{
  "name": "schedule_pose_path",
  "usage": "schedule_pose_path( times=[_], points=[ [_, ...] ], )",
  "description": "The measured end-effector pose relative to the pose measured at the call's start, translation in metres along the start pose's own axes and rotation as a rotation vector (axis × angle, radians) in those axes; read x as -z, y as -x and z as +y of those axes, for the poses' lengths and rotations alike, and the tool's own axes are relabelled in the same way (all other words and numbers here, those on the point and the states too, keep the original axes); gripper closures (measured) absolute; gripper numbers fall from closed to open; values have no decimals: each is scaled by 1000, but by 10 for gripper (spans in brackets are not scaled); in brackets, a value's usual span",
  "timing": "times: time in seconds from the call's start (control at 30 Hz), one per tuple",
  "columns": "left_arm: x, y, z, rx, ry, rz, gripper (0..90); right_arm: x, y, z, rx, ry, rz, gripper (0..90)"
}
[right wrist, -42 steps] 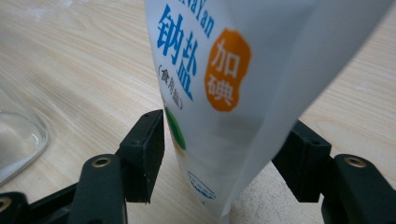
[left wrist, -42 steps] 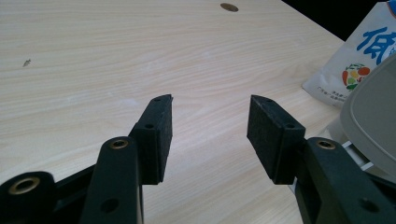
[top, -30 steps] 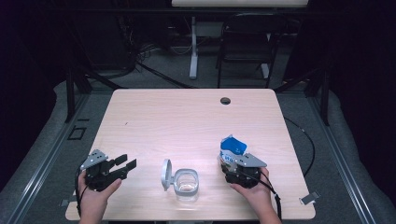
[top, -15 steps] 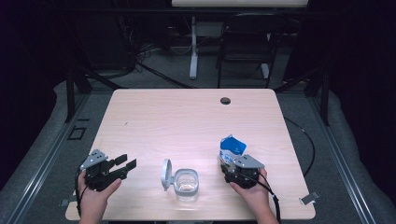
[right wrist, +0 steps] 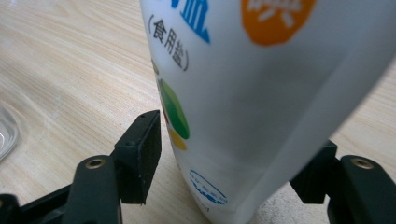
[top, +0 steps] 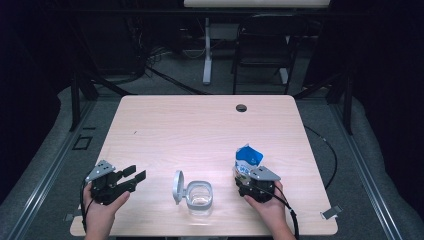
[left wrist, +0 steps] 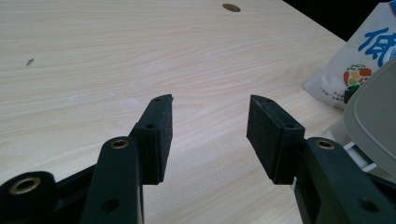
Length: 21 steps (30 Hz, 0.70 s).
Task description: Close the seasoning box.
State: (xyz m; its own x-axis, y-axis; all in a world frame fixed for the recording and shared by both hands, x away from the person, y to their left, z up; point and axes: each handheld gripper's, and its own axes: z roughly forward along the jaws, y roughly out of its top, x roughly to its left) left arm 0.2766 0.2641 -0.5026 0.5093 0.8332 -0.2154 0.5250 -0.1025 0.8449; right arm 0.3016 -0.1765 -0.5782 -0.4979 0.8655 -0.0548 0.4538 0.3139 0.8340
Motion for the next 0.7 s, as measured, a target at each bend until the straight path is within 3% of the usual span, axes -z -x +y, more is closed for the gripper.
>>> schedule_pose_path(
  times=[0.37,0.7],
  points=[
    [0,0,0,0,-3,-2,511,-3,-1,0,-42,27,-9,351],
    [0,0,0,-1,-8,-1,511,-1,2,2,-22,2,-6,402]
  ],
)
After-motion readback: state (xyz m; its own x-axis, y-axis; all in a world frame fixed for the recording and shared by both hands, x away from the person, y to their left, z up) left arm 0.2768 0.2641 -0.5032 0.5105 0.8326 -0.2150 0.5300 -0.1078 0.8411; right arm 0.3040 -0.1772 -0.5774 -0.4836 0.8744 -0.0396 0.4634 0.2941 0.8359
